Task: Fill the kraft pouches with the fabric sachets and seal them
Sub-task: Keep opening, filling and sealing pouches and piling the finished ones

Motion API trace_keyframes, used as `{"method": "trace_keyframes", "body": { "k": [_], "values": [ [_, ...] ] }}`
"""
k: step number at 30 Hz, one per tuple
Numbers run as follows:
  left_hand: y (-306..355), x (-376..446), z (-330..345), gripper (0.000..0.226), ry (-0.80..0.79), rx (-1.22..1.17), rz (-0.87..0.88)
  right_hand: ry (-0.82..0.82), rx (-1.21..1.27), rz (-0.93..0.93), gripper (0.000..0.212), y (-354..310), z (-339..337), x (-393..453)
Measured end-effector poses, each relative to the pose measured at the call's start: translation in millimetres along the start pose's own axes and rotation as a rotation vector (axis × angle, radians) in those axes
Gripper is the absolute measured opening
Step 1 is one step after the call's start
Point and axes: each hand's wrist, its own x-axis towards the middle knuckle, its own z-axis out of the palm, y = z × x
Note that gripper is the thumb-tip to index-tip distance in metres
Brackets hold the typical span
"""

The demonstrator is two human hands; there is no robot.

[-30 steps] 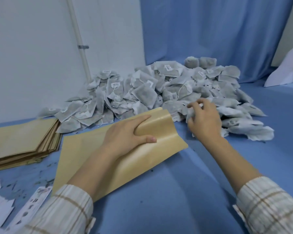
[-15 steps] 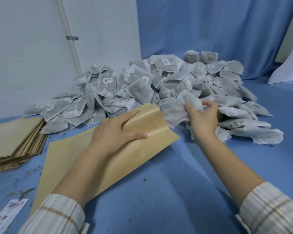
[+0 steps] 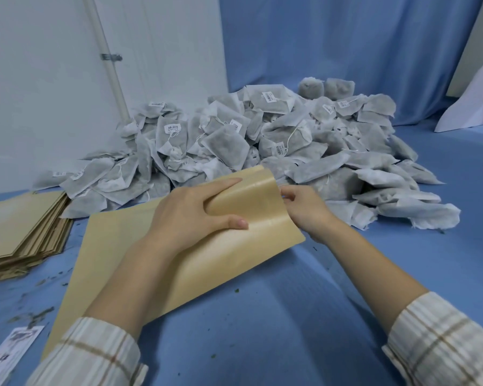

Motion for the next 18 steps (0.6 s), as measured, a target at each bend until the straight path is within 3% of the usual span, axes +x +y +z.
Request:
{"method": "trace_keyframes", "body": {
  "k": [4, 6, 8, 11, 13, 15, 17, 18],
  "values": [
    [6.0, -1.4, 3.9, 0.077, -0.096, -0.035, 0.056, -0.401, 0.020, 0.150, 0.054, -3.7, -1.9, -11.4],
    [6.6, -1.8, 5.1, 0.077, -0.108, -0.027, 0.080, -0.471, -0.074, 0.212, 0.068, -4.0, -2.5, -16.3],
    [5.8, -1.5, 6.1, 0.077, -0.096, 0.010, 0.089, -0.363, -0.169, 0.105, 0.051, -6.6, -2.3, -16.3],
    [1.7, -0.2, 6.9, 0.076, -0.036, 0.078, 0.072, -0.001, -0.380, -0.161, 0.019, -0.2, -12.3, -4.9],
    [-1.2, 0.6, 7.4, 0.077, -0.002, 0.113, 0.062, 0.121, -0.772, -0.114, 0.016, 8.9, -27.7, 2.1],
    [-3.1, 1.0, 9.1, 0.077, 0.002, 0.135, 0.061, 0.046, -1.249, 0.101, 0.042, 18.7, -40.0, 4.0],
    [-3.7, 0.4, 11.8, 0.078, -0.013, 0.156, 0.066, 0.014, -1.423, 0.229, 0.047, 22.3, -41.5, 3.4],
    [-4.0, 0.1, 13.0, 0.078, -0.022, 0.163, 0.068, 0.045, -1.428, 0.197, 0.040, 22.2, -39.8, 3.5]
  ]
}}
